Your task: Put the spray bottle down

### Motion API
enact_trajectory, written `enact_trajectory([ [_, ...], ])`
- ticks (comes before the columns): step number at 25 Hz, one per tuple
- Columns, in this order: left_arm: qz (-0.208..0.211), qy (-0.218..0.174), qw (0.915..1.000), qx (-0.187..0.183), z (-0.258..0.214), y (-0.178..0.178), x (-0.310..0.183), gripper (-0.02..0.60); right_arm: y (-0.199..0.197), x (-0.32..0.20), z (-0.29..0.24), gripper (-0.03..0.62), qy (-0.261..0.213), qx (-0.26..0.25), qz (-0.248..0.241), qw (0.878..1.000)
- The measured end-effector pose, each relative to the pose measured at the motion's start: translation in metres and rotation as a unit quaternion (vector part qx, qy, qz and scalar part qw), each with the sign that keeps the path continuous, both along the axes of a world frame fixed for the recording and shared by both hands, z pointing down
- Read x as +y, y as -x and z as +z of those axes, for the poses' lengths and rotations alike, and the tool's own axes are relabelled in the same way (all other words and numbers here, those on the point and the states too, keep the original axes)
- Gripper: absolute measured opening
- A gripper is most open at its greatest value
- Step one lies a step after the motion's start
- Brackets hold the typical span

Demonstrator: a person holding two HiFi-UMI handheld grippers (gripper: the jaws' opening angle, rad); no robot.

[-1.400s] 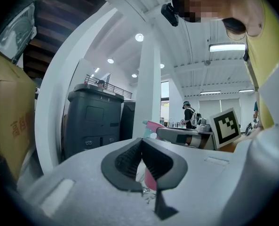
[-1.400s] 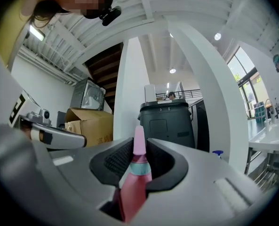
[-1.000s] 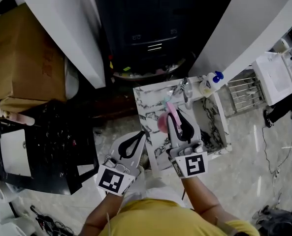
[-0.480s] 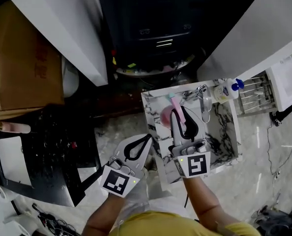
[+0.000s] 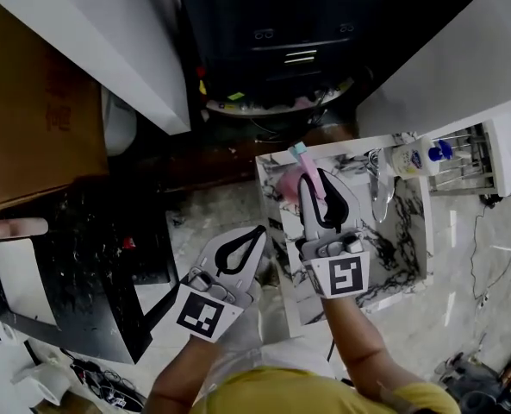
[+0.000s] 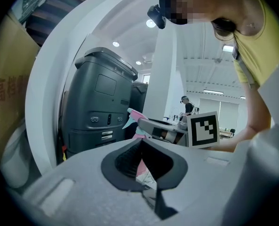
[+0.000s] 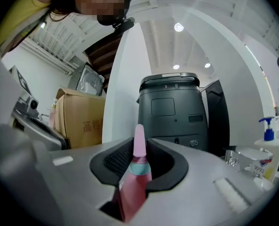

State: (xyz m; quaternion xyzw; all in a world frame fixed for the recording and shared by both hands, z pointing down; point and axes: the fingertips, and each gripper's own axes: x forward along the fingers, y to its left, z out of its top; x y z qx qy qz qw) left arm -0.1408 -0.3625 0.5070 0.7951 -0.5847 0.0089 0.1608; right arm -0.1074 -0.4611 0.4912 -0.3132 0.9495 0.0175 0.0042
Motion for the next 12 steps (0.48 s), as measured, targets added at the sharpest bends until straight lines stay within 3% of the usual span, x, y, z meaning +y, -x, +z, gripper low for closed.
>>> enact_trajectory([
  [12,-0.008,0.017,0.9997,0.012,0.016,0.006,-0.004,0.0,0.007,-0.009,0.003,0.086,-0.009,-0.045,0.005,0.999],
])
